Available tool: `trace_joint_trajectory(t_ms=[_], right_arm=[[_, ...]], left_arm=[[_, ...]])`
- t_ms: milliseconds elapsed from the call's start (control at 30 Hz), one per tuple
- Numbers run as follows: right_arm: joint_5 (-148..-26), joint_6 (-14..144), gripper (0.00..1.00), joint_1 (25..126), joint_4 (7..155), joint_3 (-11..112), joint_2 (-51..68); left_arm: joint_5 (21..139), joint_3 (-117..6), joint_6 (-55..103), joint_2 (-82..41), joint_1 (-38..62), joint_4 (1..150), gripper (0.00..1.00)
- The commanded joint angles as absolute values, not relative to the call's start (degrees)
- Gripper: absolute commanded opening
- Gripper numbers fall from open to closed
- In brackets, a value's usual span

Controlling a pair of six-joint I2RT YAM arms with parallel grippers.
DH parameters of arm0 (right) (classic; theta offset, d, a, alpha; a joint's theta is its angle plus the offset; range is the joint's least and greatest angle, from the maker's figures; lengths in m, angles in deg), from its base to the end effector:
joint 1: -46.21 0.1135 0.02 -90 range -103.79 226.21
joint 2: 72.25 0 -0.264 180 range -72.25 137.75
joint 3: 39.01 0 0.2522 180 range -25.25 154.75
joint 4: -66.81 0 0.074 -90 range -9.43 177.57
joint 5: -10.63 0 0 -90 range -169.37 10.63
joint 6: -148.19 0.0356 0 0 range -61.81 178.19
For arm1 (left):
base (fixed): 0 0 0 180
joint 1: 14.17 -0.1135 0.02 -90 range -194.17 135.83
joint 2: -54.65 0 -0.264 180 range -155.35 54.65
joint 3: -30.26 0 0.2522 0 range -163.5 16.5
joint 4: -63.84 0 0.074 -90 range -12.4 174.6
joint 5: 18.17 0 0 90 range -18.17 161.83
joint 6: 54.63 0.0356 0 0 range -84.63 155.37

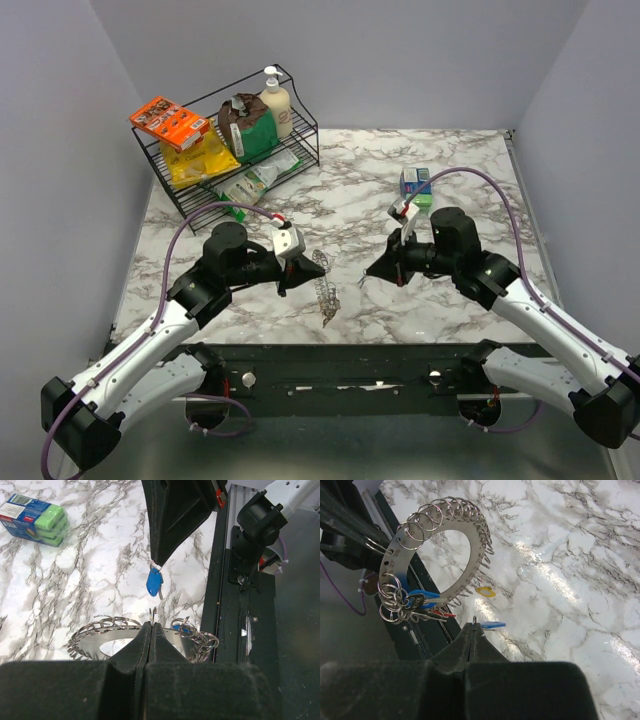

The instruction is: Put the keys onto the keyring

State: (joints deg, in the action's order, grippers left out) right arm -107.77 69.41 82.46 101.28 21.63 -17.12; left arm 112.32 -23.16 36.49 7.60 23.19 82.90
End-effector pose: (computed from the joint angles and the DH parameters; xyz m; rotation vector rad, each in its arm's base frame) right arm 0.1612 0.1392 0.3033 -0.7779 2.0267 1.0068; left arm 0.1365 -0.1333 0.3125 1.0903 1.5187 -1.0746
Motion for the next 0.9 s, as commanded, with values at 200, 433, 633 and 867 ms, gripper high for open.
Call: trace_joint_trajectory(t_ms=[200,433,633,867], right_arm=[[-113.21,66.54,0.01,82.15,102.72,25.11,-17.49],[-117.34,65.84,0.01,82.16,102.36,28.19,-16.09],[-122.52,67.41,0.01,82.24,101.31,30.91,-13.01],[-125.42,70.14,0.01,83.47,97.27,32.31,-11.26]], left_arm=[[113.66,-25.25,36.68,7.63,23.27,79.89,0.00],[113.75,-26.04,36.60,6.66,23.27,80.77,0.00],[113.58,-25.51,36.60,7.01,23.27,80.42,0.00],[113.49,-25.16,36.77,7.19,23.27,80.33,0.00]])
